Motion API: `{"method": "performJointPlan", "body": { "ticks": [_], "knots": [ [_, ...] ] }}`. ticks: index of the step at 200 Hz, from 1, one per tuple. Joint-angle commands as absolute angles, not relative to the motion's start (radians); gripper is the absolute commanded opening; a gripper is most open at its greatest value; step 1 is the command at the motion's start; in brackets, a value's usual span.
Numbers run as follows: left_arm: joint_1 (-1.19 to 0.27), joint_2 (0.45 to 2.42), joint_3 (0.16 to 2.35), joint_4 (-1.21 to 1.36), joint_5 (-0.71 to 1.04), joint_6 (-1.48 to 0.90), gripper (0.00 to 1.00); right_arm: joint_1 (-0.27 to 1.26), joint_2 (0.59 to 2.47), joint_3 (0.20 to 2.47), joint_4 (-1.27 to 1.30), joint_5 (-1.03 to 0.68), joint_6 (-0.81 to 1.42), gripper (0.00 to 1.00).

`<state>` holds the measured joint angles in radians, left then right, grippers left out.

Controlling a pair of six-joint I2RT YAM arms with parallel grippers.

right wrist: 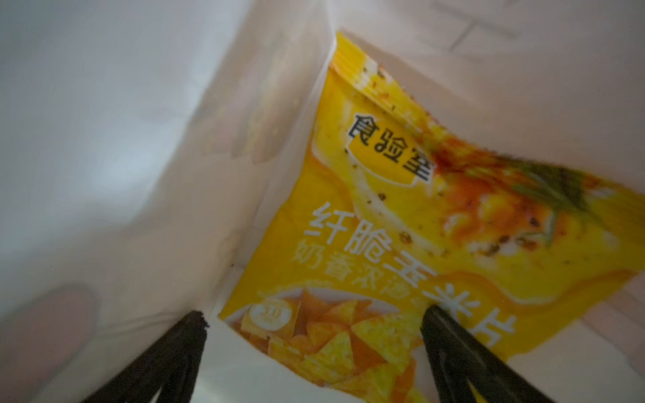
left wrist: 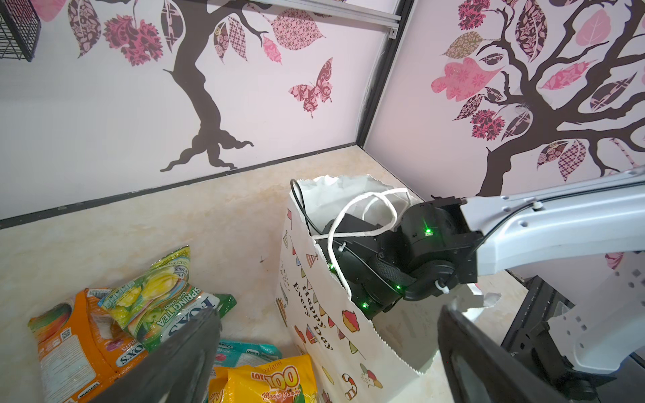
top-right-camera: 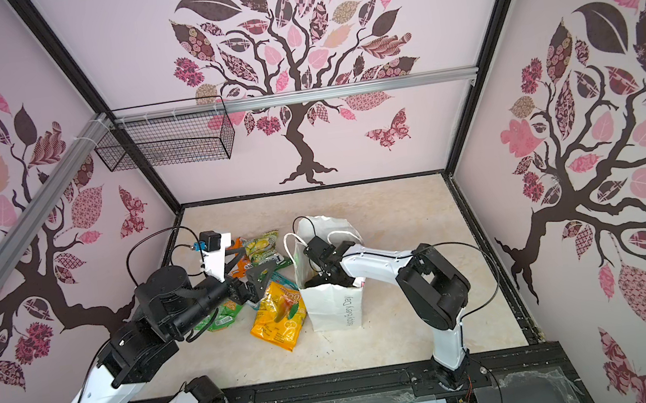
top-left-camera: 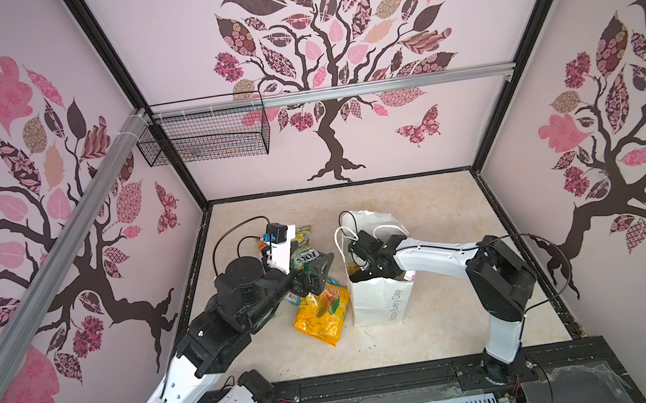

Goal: Take the snacks out of the paper bag
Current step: 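Grasp the yellow corn-chip packet inside the bag with the right gripper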

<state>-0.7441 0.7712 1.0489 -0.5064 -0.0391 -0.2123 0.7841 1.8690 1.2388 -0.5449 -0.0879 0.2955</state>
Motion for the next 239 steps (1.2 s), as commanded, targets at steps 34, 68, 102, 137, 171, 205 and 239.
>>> {"method": "performJointPlan", "body": {
  "ticks": [34, 68, 102, 137, 171, 205, 239],
  "knots": [
    [-0.739, 0.762, 1.037, -0.502, -0.026, -0.218, 0.98, 0.787, 1.991, 1.203, -0.477, -0.134, 0.32, 1.0],
    [-0.739, 0.764, 1.042, -0.495, -0.024, -0.216, 0.98, 0.787, 2.005, 1.197, -0.478, -0.146, 0.317, 0.88],
    [-0.74, 0.772, 1.041, -0.492, -0.02, -0.215, 0.99, 0.787, 1.978, 1.216, -0.495, -0.115, 0.31, 0.7],
    [-0.74, 0.778, 1.045, -0.49, -0.018, -0.215, 0.98, 0.787, 1.934, 1.234, -0.518, -0.093, 0.303, 0.55],
    [-0.74, 0.777, 1.04, -0.489, -0.019, -0.215, 0.98, 0.787, 1.881, 1.245, -0.541, -0.066, 0.3, 0.43],
    [-0.739, 0.779, 1.037, -0.49, -0.018, -0.218, 0.98, 0.787, 1.828, 1.257, -0.555, -0.048, 0.296, 0.31],
    [-0.739, 0.778, 1.04, -0.491, -0.021, -0.216, 0.99, 0.787, 1.79, 1.273, -0.573, -0.03, 0.293, 0.19]
  ]
}}
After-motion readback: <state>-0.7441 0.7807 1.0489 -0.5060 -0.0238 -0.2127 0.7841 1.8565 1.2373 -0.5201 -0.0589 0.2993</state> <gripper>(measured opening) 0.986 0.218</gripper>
